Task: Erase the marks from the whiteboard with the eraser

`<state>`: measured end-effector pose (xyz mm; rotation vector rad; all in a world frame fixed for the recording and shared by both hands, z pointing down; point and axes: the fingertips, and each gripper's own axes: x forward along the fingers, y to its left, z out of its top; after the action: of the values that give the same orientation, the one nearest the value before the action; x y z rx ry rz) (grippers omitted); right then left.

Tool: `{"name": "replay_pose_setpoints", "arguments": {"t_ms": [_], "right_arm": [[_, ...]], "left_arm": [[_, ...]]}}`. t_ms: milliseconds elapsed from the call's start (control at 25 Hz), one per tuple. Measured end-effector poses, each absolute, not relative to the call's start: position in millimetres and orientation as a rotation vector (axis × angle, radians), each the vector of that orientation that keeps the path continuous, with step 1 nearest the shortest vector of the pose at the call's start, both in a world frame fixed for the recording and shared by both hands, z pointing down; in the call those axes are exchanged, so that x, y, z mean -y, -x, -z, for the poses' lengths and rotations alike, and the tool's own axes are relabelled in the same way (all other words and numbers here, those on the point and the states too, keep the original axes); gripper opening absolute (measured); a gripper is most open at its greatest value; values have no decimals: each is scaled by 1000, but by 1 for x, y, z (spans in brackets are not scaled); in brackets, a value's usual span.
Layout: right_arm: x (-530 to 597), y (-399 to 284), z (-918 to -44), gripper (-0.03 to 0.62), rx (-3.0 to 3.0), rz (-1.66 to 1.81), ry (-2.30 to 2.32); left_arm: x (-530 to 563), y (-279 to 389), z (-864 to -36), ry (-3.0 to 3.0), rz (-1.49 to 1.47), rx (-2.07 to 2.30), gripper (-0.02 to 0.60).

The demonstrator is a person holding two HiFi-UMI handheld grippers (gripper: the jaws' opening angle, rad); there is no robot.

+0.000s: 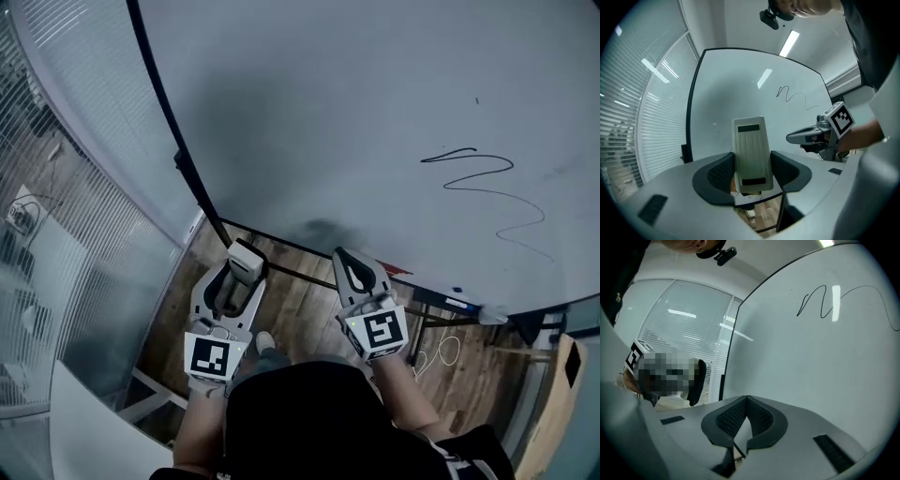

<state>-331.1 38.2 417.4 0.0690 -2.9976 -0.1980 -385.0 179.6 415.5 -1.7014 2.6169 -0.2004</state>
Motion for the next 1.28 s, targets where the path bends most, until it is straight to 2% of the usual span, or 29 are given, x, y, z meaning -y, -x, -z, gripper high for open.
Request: {"name": "replay_pose_setpoints", "arguments": {"t_ms": [160,360,800,1280], "right_arm": [[-23,350,-399,26,3020,278,-208],[1,341,-383,26,3002,310,-385],[46,262,-369,26,2919,362,-673],[73,186,-372,26,2854,324,-833]], "left_arm": [[-145,418,-393,1747,204,-2489,258],[-105,424,-365,1753,368,-2253,256],[-29,378,-317,1833,356,-2018,258],[23,339,-284,1697,363,-2047,256]]}}
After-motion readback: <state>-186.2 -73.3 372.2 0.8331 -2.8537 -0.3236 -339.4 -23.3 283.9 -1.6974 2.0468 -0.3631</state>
